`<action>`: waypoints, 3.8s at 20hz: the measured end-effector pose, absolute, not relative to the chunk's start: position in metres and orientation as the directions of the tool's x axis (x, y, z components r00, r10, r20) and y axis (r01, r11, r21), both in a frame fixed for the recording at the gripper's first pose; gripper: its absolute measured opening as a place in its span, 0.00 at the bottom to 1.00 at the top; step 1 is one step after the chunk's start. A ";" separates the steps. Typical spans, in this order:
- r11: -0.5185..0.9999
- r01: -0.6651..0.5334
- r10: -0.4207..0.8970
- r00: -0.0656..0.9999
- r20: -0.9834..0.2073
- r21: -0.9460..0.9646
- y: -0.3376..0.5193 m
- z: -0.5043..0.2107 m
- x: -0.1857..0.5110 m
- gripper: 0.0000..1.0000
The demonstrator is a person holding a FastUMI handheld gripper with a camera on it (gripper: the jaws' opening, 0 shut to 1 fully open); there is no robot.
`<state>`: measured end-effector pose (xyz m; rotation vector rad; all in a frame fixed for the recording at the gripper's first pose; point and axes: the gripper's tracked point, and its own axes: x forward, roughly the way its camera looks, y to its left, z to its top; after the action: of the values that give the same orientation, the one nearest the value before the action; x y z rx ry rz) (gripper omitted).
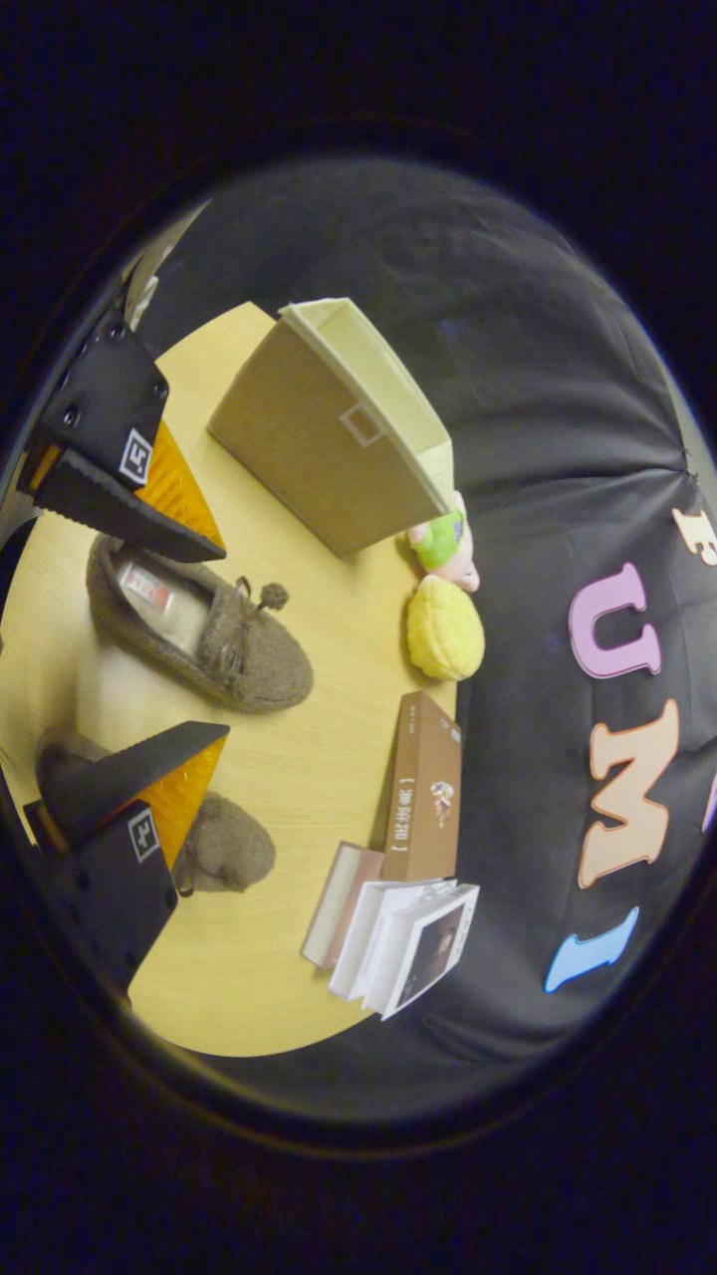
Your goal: Open the storage box then place both shoes into the box .Put the left shoe in first, then the right shoe, with the right side of both shoes facing outward in a uniform manner.
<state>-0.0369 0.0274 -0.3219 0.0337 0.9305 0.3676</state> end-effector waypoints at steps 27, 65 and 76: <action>0.898 0.159 0.370 0.234 -0.899 0.411 0.052 -0.365 -0.045 0.04; 0.829 0.131 0.490 0.296 -0.820 0.543 0.346 -0.285 0.040 0.04; 0.883 0.133 0.420 0.203 -0.885 0.450 0.370 -0.337 0.020 0.04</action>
<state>0.0201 0.3698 -0.3366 0.4855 1.3671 0.2111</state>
